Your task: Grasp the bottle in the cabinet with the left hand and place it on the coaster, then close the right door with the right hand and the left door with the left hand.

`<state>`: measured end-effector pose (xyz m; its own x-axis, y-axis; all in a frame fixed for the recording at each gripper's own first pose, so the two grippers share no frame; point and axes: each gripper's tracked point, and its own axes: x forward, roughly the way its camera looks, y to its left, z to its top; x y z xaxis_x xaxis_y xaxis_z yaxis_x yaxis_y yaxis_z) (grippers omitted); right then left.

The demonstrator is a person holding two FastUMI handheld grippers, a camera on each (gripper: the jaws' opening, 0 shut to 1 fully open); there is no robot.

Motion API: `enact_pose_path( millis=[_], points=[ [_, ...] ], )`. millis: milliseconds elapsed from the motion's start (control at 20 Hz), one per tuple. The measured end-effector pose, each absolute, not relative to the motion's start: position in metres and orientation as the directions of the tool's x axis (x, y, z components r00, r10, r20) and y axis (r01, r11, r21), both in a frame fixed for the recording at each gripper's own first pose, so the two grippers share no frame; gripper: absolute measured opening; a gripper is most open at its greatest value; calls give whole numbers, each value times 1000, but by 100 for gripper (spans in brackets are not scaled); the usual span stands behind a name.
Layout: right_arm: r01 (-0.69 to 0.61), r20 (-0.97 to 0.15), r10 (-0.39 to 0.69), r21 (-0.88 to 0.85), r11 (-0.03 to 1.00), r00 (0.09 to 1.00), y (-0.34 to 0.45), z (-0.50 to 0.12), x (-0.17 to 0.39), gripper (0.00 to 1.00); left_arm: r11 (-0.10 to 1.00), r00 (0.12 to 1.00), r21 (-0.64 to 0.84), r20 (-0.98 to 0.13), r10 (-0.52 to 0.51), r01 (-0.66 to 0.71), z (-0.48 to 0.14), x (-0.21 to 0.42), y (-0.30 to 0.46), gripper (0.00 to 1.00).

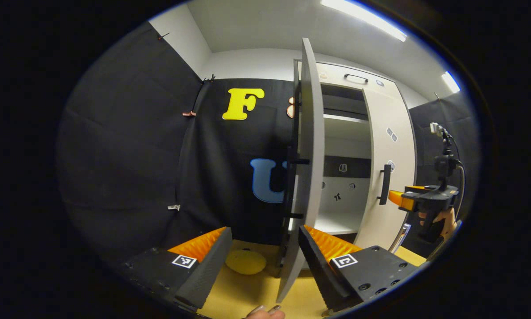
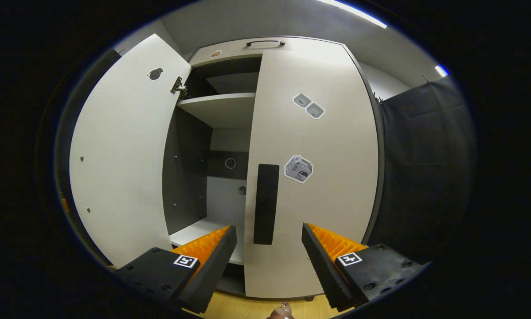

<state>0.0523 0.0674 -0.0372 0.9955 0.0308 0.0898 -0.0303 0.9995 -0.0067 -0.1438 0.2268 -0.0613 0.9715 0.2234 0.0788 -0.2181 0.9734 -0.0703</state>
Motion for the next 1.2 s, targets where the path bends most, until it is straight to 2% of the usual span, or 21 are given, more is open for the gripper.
enact_pose_path(
  millis=[250, 400, 700, 900, 1200],
  points=[
    [29, 92, -25, -47, 998, 995, 57, -37, 30, 98, 989, 984, -50, 110, 143, -138, -50, -114, 237, 95],
    [63, 81, -58, -71, 995, 995, 50, -41, 18, 98, 995, 992, -87, 114, 53, -43, -48, -98, 219, 95],
    [119, 34, -118, -62, 991, 992, 34, -55, 8, 98, 993, 995, -117, 98, -13, 24, -51, -91, 211, 94],
    [142, 13, -142, -59, 988, 990, 21, -60, 3, 98, 995, 993, -71, 96, -66, 73, -47, -86, 180, 94],
    [164, 23, -163, -39, 986, 986, -4, -52, 4, 98, 981, 984, -98, 85, -159, 167, -45, -59, 119, 93]
  ],
)
